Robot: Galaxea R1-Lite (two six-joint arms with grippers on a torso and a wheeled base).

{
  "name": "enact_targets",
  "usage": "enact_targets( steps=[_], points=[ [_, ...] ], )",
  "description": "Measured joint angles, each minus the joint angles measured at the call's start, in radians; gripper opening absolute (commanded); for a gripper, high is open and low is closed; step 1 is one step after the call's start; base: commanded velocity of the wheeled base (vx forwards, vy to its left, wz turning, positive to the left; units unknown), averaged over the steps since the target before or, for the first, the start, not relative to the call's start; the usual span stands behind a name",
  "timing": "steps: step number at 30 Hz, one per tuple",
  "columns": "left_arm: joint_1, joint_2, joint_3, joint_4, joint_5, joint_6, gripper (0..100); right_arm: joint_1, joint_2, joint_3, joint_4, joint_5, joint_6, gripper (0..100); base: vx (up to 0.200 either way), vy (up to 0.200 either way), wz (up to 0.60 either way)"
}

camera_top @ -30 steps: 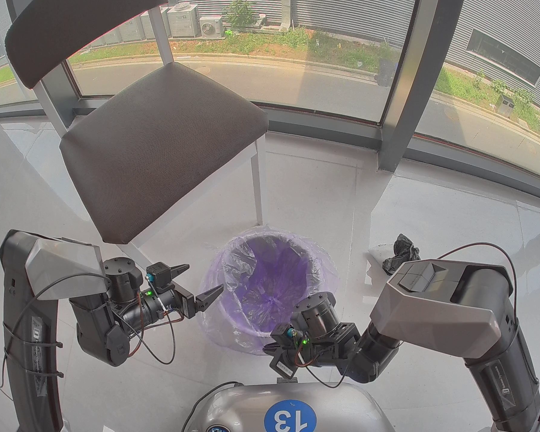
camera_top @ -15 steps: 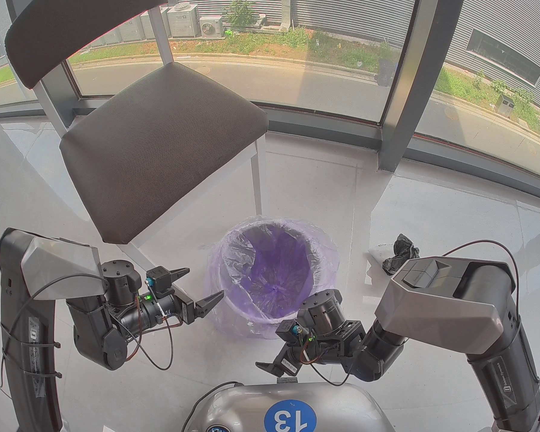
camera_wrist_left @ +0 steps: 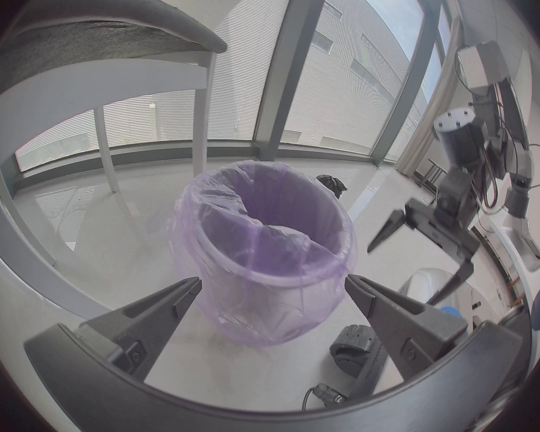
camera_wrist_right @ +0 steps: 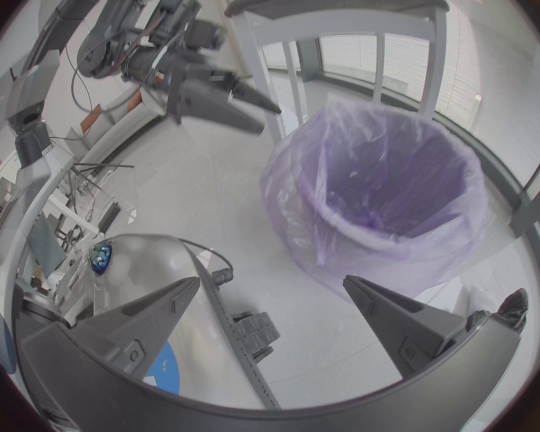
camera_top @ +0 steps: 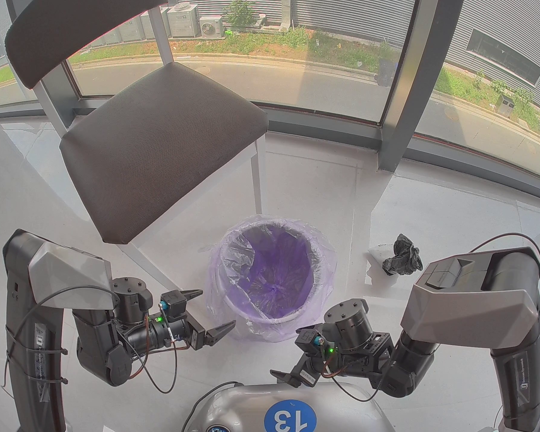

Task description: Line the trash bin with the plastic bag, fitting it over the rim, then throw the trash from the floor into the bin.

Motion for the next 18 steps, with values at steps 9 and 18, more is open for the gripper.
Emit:
enact_targets(
  steps=[9,18],
  points=[
    [-0.049,0.037,-0.034,0.125,0.106,0.107,100,-0.012,-0.046,0.2,-0.254,-0.022,0.031,100,0.0,0.0,0.0],
    [-0.109,0.081,-0.147,0.198,0.263,0.109,100,-0.031,-0.084,0.391,-0.467,-0.049,0.104,100,0.0,0.0,0.0]
  ],
)
